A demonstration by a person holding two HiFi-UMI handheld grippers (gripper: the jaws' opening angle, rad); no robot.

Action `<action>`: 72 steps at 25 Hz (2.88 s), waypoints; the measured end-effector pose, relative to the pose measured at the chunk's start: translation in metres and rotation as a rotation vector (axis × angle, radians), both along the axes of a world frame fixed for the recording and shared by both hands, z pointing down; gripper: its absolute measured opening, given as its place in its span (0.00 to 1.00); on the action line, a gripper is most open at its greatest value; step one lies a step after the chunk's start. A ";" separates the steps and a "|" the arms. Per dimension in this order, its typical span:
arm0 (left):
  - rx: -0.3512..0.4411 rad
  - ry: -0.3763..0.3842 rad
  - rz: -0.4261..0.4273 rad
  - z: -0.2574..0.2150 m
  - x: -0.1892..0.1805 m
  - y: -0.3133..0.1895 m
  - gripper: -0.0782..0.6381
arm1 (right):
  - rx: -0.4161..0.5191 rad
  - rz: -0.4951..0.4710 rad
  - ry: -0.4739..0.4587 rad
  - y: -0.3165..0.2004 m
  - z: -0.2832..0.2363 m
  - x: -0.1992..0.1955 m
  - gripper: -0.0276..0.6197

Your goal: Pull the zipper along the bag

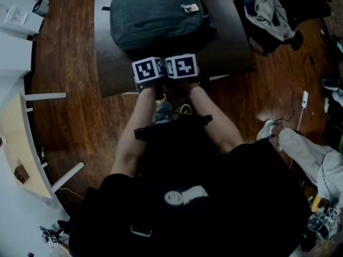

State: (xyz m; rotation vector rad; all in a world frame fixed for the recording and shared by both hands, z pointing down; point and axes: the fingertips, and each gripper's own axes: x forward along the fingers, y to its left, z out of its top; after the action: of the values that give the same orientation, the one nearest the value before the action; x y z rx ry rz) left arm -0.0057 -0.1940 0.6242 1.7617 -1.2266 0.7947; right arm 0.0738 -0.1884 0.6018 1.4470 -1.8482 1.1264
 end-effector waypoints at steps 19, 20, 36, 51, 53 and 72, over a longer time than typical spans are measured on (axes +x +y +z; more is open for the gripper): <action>0.195 0.093 -0.024 -0.064 -0.081 -0.161 0.11 | 0.258 0.004 0.013 -0.131 -0.054 -0.070 0.19; 0.196 0.095 -0.024 -0.064 -0.080 -0.165 0.11 | 0.260 -0.004 0.018 -0.134 -0.054 -0.071 0.20; 0.135 0.040 -0.027 -0.029 -0.087 -0.196 0.11 | 0.207 -0.169 0.071 -0.174 -0.032 -0.086 0.35; 0.115 0.085 -0.050 -0.027 -0.086 -0.199 0.11 | 0.188 -0.192 -0.052 -0.175 -0.041 -0.102 0.18; 0.121 0.084 -0.043 -0.026 -0.086 -0.199 0.11 | 0.203 -0.219 0.037 -0.177 -0.031 -0.103 0.17; 0.125 0.128 -0.048 -0.032 -0.083 -0.198 0.11 | 0.215 -0.186 0.018 -0.177 -0.037 -0.097 0.08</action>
State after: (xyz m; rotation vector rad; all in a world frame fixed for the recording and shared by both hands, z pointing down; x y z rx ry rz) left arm -0.0882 -0.3919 0.5927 1.8463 -1.2504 0.5793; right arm -0.0235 -0.3655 0.5644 1.3582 -2.0947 0.8444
